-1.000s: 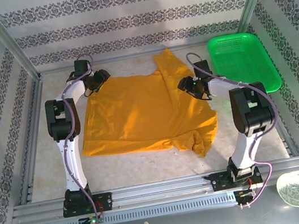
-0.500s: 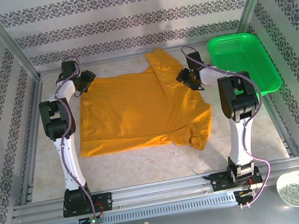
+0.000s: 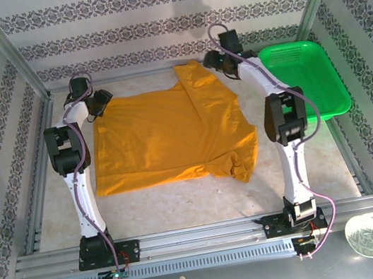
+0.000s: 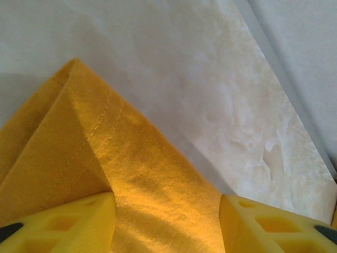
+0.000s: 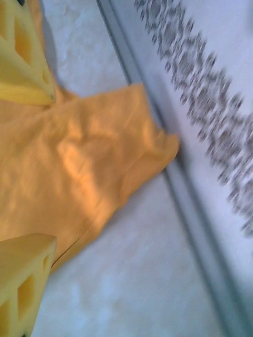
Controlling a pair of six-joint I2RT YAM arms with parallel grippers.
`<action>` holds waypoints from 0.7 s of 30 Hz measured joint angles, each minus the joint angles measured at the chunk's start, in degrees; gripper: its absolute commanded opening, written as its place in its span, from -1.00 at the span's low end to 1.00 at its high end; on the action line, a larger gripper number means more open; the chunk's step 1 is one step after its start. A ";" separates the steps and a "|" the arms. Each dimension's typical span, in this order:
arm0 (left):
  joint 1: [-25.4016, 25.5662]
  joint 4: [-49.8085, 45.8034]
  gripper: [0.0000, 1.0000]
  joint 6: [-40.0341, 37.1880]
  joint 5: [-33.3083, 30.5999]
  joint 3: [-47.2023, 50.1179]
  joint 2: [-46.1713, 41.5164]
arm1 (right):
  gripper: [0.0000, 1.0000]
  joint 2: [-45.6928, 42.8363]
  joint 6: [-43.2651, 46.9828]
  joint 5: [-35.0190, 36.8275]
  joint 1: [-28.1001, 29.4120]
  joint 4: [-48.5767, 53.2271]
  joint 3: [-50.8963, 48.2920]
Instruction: Fold the inside-out t-shirt
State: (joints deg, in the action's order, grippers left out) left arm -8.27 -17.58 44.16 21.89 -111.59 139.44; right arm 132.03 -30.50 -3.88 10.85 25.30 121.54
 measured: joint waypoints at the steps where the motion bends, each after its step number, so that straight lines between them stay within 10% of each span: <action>1: 0.00 0.24 0.10 0.00 0.17 0.28 -0.13 | 0.38 2.82 1.38 0.39 0.66 1.77 5.68; 7: 0.00 0.74 0.10 0.00 0.57 1.11 -0.57 | 0.45 18.86 6.58 3.74 2.54 11.96 30.10; 21: 0.00 0.68 0.09 -0.22 0.81 1.11 -0.57 | 0.44 29.11 10.34 5.14 0.50 18.78 36.89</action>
State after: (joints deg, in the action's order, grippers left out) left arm -8.27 -16.91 43.94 22.70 -110.48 138.87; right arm 161.14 -20.16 1.26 11.35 44.07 158.43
